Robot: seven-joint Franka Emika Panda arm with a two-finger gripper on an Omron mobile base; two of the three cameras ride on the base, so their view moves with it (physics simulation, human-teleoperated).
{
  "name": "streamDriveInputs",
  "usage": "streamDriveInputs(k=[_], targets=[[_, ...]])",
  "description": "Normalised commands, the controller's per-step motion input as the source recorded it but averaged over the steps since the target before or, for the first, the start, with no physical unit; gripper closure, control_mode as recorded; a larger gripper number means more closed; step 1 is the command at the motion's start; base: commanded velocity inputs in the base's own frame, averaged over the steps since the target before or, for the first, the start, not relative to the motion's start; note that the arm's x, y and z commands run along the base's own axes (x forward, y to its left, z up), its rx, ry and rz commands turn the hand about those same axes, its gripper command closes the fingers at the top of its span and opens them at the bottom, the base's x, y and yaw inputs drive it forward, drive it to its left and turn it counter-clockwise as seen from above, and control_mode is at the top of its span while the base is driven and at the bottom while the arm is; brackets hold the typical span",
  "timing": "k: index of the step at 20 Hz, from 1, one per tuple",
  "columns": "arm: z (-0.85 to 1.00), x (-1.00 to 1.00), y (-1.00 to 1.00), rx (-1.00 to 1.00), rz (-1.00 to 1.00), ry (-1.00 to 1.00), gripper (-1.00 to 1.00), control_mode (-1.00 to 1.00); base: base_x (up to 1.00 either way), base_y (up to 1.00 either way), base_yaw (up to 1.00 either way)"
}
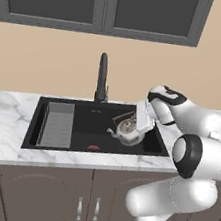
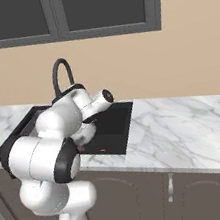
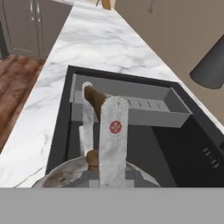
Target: Open the cabinet, pick the kettle from the cabinet, and place it in the sink.
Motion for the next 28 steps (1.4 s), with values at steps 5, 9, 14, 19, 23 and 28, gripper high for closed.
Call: streamDriveInputs(k=[5, 9, 14, 19, 23, 28], targets=[[-0.22, 0.29, 0.18, 0.05, 0.06, 0.05, 1.00, -1.00, 0.00, 0.00, 0.00], [-0.30, 0.22, 0.24, 0.02, 0.02, 0.03, 1.00, -1.00, 0.00, 0.00, 0.00], [-0.29, 0.27, 0.26, 0.00, 0.00, 0.01, 1.00, -1.00, 0.00, 0.00, 0.00], [-0.30, 0.32, 0.25, 0.00, 0.00, 0.07, 1.00, -1.00, 0.00, 0.00, 0.00], [-0.34, 0.29, 0.18, 0.01, 0.00, 0.05, 1.00, -1.00, 0.00, 0.00, 0.00], [-0.38, 0.21, 0.09, 0.05, 0.00, 0.00, 1.00, -1.00, 0.00, 0.00, 0.00]])
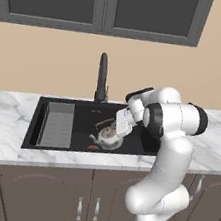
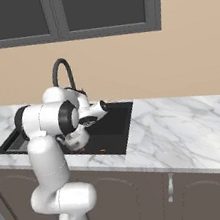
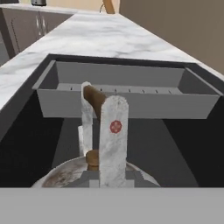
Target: Open the cabinet, pick the kettle from the cabinet, and place it in the sink.
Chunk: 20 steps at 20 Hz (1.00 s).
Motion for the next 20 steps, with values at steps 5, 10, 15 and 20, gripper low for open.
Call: streamDriveInputs(k=[5, 10, 15, 20], targets=[[-0.35, 0.17, 0.01, 0.00, 0.00, -0.01, 1.00, -1.00, 0.00, 0.00, 0.00], [-0.32, 0.19, 0.00, 0.00, 0.00, 0.00, 1.00, -1.00, 0.00, 0.00, 0.00], [-0.30, 0.20, 0.05, -0.01, 0.00, 0.00, 1.00, -1.00, 0.00, 0.00, 0.00], [-0.30, 0.21, 0.01, 0.00, 0.00, 0.00, 1.00, -1.00, 0.00, 0.00, 0.00]])
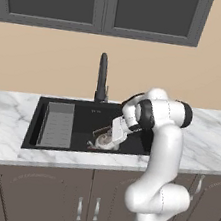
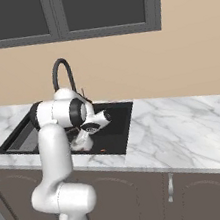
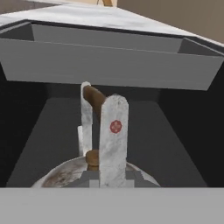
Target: Open the cabinet, pick the kettle from the cabinet, and place it in the sink.
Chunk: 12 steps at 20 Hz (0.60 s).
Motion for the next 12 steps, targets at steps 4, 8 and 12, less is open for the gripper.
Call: streamDriveInputs(k=[4, 8, 12], targets=[[-0.31, 0.21, 0.00, 0.00, 0.00, 0.00, 1.00, -1.00, 0.00, 0.00, 0.00], [-0.28, 0.24, 0.00, 0.00, 0.00, 0.00, 1.00, -1.00, 0.00, 0.00, 0.00], [-0.29, 0.21, 0.00, 0.00, 0.00, 0.00, 1.00, -1.00, 0.00, 0.00, 0.00]])
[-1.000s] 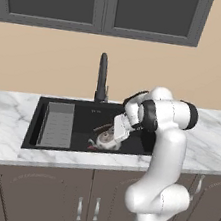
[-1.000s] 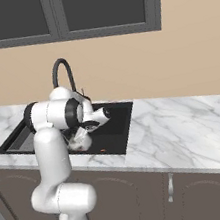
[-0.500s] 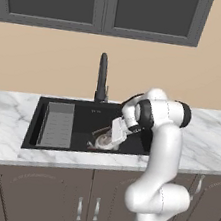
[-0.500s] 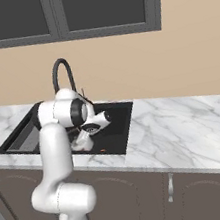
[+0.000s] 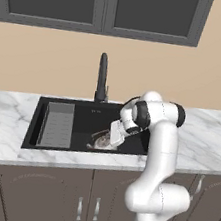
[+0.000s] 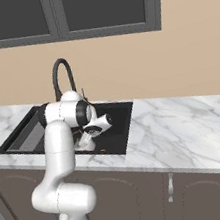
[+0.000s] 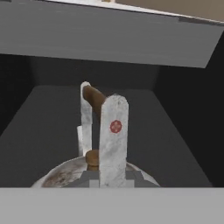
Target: Open the cabinet, pick the kettle from the cabinet, and place it in the sink.
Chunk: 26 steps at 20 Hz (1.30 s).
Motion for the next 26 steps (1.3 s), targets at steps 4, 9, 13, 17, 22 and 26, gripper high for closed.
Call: streamDriveInputs(k=[4, 9, 13, 17, 22, 26], targets=[[-0.31, 0.20, 0.00, 0.00, 0.00, 0.00, 1.00, -1.00, 0.00, 0.00, 0.00], [-0.25, 0.21, 0.00, 0.00, 0.00, 0.00, 1.00, -1.00, 0.00, 0.00, 0.00], [-0.20, 0.24, -0.03, 0.00, 0.01, 0.00, 1.00, -1.00, 0.00, 0.00, 0.00], [-0.27, 0.03, -0.02, 0.00, 0.02, 0.00, 1.00, -1.00, 0.00, 0.00, 0.00], [-0.38, -0.14, -0.06, -0.01, 0.04, 0.00, -1.00, -1.00, 0.00, 0.00, 0.00], [-0.28, -0.14, -0.09, 0.00, 0.02, -0.01, -1.00, -1.00, 0.00, 0.00, 0.00]])
